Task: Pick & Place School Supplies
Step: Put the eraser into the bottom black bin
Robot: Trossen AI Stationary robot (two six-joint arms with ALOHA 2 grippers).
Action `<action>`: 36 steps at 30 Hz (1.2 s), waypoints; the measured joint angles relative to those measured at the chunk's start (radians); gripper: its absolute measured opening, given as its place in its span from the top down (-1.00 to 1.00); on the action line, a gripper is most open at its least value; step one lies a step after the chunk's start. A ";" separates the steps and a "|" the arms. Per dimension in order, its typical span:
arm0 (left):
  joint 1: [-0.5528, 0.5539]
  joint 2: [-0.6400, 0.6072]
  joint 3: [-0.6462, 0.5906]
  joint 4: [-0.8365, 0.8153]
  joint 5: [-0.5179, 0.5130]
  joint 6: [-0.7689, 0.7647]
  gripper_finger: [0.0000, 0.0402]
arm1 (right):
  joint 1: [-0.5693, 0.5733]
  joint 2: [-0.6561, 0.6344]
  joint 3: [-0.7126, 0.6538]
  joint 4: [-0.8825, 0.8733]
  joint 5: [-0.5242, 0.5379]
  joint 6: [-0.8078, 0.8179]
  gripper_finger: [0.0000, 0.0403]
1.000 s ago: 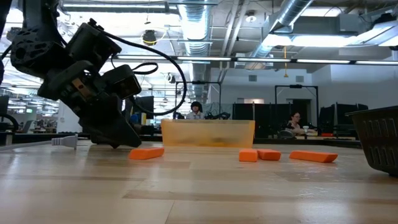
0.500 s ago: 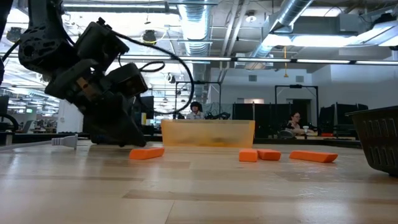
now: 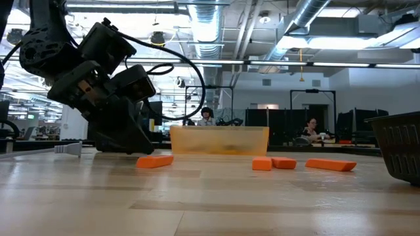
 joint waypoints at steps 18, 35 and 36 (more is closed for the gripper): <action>-0.007 0.081 0.031 0.076 0.001 -0.011 0.99 | -0.005 0.000 0.000 -0.002 0.002 0.000 0.44; -0.007 0.099 -0.035 0.100 0.026 0.010 0.99 | -0.009 0.000 0.000 -0.004 0.001 0.000 0.44; -0.007 0.099 -0.037 0.102 0.025 0.010 0.99 | -0.009 0.000 0.000 -0.003 0.001 0.000 0.44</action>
